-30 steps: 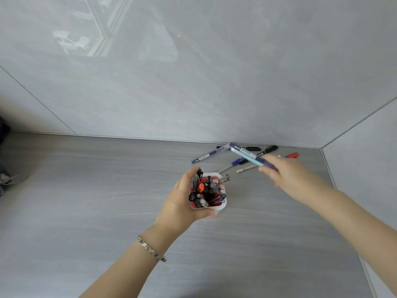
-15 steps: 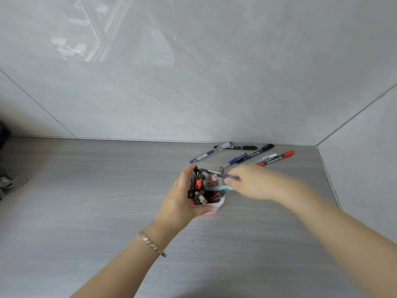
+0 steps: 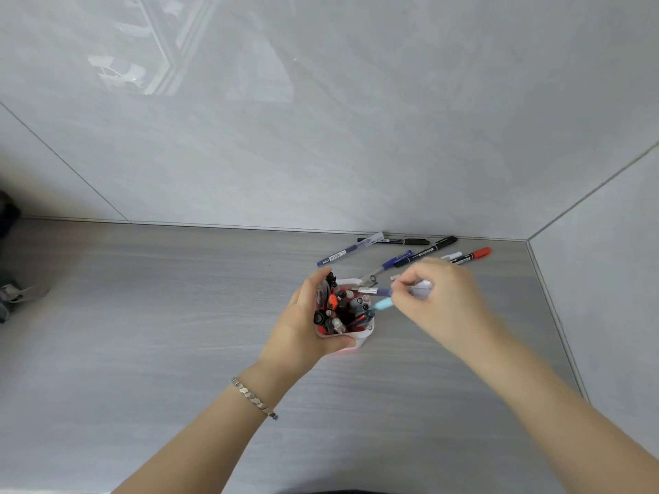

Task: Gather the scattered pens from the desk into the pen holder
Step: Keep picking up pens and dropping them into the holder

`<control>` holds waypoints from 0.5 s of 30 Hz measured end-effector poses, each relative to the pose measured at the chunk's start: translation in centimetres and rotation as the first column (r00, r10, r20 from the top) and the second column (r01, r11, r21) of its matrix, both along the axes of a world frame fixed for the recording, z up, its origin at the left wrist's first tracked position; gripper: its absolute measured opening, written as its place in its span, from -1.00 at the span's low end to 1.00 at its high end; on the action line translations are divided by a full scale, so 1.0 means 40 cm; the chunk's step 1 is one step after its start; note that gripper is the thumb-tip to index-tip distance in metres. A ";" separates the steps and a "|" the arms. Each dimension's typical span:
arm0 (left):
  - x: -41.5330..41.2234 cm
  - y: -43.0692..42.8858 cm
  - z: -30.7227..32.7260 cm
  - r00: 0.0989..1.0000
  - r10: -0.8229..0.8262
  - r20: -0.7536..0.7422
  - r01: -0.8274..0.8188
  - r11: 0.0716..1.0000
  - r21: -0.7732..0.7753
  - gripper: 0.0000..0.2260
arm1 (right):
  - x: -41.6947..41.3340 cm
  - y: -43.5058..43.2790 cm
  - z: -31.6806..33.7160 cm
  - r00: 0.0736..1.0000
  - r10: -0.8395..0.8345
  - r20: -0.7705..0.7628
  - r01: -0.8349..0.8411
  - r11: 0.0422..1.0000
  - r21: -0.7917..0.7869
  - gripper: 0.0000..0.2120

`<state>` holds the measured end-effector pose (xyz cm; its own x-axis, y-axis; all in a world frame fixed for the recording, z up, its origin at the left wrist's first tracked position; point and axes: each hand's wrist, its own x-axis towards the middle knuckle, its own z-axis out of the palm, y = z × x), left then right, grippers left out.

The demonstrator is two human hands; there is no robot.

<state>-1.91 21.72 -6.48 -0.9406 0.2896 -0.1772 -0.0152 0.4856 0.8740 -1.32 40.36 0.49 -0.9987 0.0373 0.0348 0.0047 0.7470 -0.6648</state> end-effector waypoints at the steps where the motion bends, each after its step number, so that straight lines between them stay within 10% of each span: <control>1: 0.000 0.001 0.001 1.000 0.001 0.003 -0.001 1.000 0.001 -0.15 | 0.000 0.005 -0.001 1.000 0.001 0.025 -0.001 1.000 0.001 -0.95; 5: 0.001 0.001 -0.002 1.000 0.001 0.007 -0.001 1.000 0.001 -0.15 | -0.013 -0.002 -0.031 0.995 0.033 0.098 -0.038 0.998 0.050 -0.93; 10: 0.001 0.001 -0.010 1.000 0.004 0.006 -0.004 1.000 0.009 -0.13 | -0.031 -0.064 -0.065 0.969 -0.190 -0.158 0.189 0.982 -0.024 -0.99; 15: 0.000 -0.001 -0.013 1.000 -0.003 0.018 0.002 1.000 0.031 -0.14 | -0.046 -0.087 -0.096 0.971 -0.175 -0.165 0.159 0.981 -0.111 -0.67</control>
